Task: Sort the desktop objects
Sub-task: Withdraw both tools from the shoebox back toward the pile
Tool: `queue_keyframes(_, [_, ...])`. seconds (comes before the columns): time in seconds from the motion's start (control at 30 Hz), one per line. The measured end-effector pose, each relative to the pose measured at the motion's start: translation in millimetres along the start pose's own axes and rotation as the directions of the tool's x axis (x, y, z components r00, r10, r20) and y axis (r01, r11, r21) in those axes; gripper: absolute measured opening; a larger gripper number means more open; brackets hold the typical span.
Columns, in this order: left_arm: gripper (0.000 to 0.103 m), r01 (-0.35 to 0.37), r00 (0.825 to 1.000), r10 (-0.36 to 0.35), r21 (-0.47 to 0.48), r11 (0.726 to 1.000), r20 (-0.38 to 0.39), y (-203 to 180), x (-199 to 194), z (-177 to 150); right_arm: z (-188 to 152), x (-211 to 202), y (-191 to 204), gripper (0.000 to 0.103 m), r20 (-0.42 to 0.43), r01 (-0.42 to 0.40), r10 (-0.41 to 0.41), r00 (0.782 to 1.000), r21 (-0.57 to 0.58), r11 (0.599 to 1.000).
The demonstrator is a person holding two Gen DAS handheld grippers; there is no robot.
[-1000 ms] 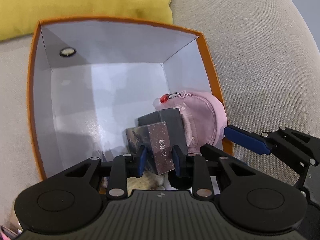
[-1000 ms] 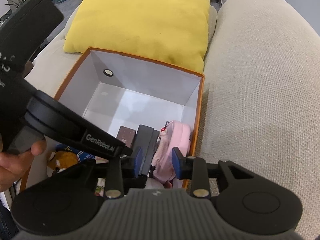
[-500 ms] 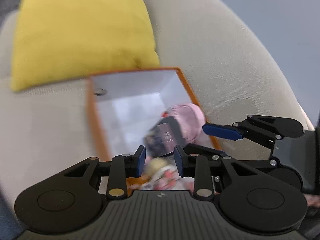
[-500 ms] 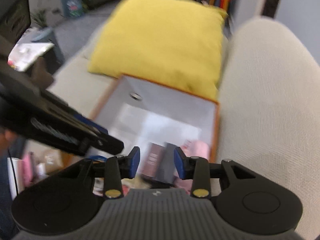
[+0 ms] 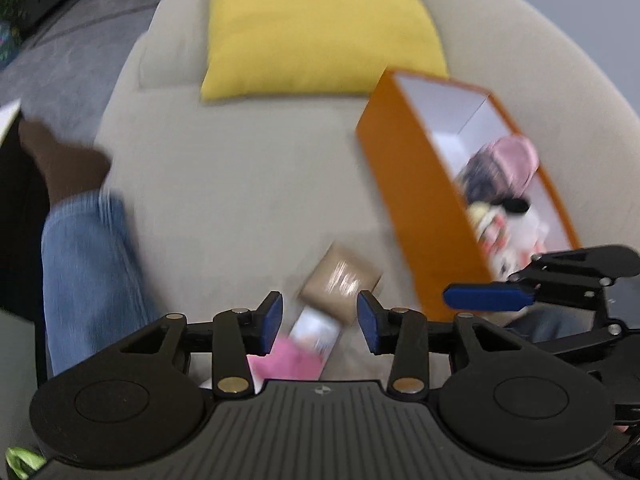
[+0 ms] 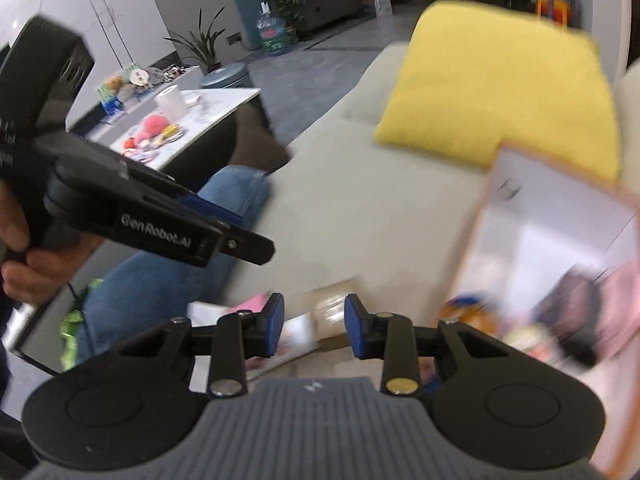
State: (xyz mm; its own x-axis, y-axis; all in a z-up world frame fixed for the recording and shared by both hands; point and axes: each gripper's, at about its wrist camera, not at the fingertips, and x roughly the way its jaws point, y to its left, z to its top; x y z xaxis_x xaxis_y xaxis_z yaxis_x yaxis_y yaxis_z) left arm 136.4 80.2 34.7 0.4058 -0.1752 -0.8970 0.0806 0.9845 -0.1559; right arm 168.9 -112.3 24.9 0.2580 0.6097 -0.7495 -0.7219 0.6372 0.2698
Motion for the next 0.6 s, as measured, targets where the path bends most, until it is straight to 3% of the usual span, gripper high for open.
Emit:
queue_keyframes(0.2, [0.048,-0.055,0.997,0.056,-0.011,0.998,0.046,28.1,12.3,-44.0,-33.7,61.2,9.4,0.036,-0.045,-0.068,0.077,0.996,0.173,0.983])
queue_keyframes(0.43, [0.048,0.004,0.997,0.002,-0.085,0.996,0.078,59.7,13.0,-65.3,-41.0,101.1,18.2,0.035,-0.041,-0.074,0.085,0.996,0.221,0.972])
queue_keyframes(0.6, [0.048,0.033,0.997,-0.025,-0.117,0.993,0.069,69.4,18.3,-70.8,-39.7,116.2,13.1,0.01,-0.069,-0.071,0.091,0.994,0.246,0.967])
